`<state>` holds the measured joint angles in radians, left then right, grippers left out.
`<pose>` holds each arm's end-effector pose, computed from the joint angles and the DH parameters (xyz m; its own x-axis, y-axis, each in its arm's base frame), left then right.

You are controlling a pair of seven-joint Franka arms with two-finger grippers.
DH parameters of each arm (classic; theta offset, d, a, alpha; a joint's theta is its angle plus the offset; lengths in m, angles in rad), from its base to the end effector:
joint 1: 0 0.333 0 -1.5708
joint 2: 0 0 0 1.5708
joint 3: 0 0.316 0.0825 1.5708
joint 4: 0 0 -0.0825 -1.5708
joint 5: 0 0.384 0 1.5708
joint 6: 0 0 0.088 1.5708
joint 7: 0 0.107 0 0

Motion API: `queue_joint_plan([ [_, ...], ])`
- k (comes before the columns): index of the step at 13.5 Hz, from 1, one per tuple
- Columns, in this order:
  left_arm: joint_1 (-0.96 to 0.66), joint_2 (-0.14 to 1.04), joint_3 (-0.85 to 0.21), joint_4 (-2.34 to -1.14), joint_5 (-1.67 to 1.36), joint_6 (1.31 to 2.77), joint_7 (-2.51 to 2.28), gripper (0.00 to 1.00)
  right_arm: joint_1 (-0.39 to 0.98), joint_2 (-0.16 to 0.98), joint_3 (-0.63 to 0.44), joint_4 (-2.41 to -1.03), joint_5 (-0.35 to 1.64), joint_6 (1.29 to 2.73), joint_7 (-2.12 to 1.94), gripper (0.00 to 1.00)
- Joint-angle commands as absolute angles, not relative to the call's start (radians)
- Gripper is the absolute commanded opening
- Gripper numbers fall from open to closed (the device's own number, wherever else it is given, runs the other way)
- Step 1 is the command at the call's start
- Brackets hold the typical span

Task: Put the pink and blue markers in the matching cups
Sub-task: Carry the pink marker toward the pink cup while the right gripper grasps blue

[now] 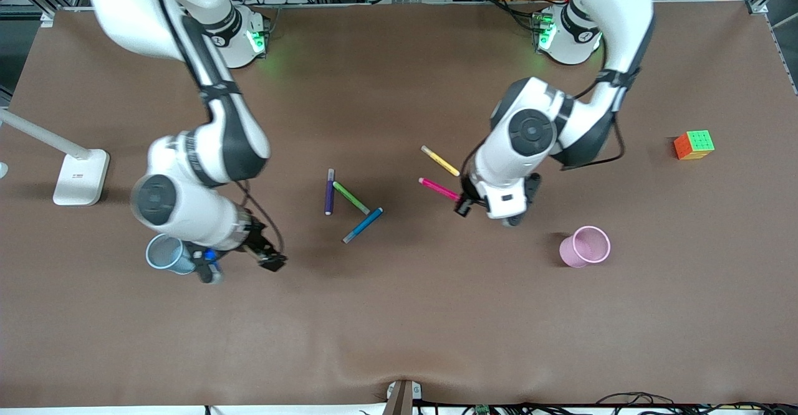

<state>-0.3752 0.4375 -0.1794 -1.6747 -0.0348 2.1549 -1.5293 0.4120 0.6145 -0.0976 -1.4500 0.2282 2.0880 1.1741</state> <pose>0.5778 -0.3442 0.3582 0.5299 0.8417 -0.1033 0.8480 -0.5275 0.0513 0.6751 0.2446 0.3315 0.5797 -0.8052 -0.1252 -0.8148 -0.5749 -0.0749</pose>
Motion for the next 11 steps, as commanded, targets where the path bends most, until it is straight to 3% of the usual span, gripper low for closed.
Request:
queue_joint_plan([
  [1,-0.328,0.399,-0.181,-1.666,0.064,2.053,-1.461,0.00,0.481,0.682,-0.107,-1.419,0.227,2.147,1.264,1.00],
  [2,-0.309,0.391,-0.181,-1.663,0.089,2.022,-1.401,0.00,0.497,0.705,-0.107,-1.419,0.229,2.169,1.281,0.86],
  [3,-0.287,0.385,-0.181,-1.661,0.094,2.017,-1.363,0.00,0.511,0.724,-0.107,-1.419,0.229,2.193,1.307,0.79],
  [11,-0.132,0.298,-0.181,-1.658,0.158,1.904,-0.953,0.00,0.594,0.836,-0.107,-1.422,0.232,2.327,1.330,0.65],
])
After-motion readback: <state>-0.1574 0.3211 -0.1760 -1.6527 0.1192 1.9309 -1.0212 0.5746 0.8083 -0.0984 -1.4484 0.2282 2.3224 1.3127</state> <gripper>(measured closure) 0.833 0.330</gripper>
